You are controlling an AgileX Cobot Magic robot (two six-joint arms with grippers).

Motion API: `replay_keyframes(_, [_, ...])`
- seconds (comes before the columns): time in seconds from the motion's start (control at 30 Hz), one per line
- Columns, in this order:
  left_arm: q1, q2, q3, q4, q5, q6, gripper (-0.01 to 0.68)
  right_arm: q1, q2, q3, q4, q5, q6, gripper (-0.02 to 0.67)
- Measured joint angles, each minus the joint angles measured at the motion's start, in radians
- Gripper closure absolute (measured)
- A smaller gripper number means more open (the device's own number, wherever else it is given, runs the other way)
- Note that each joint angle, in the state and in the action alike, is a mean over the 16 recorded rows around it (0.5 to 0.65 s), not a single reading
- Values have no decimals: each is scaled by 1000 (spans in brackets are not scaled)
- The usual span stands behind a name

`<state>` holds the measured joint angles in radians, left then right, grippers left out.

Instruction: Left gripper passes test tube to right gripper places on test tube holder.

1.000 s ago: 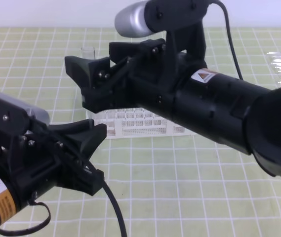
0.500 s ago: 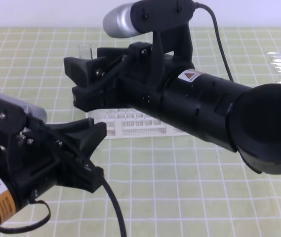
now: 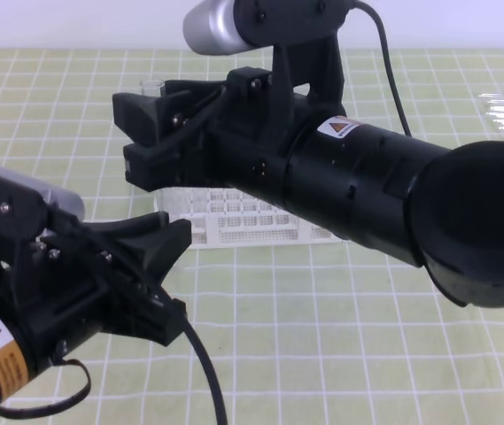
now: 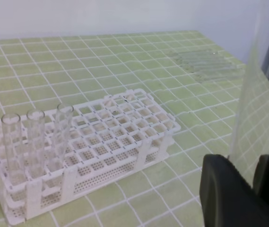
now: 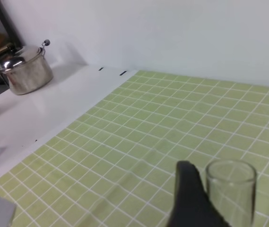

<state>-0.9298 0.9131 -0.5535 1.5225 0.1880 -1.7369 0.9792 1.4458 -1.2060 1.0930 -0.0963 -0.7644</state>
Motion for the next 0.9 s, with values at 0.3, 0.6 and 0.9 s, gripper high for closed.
replay_keyframes(0.3, [0,0,0,0,0,0,669,0,1,0,3,7,-2,630])
replay_keyframes(0.6, [0,0,0,1,-9,0,668,0,1,0,1,12,-5,640])
replay_keyframes(0.9, [0,0,0,4,-46,-1,659,-1,1,0,1,30,-5,640])
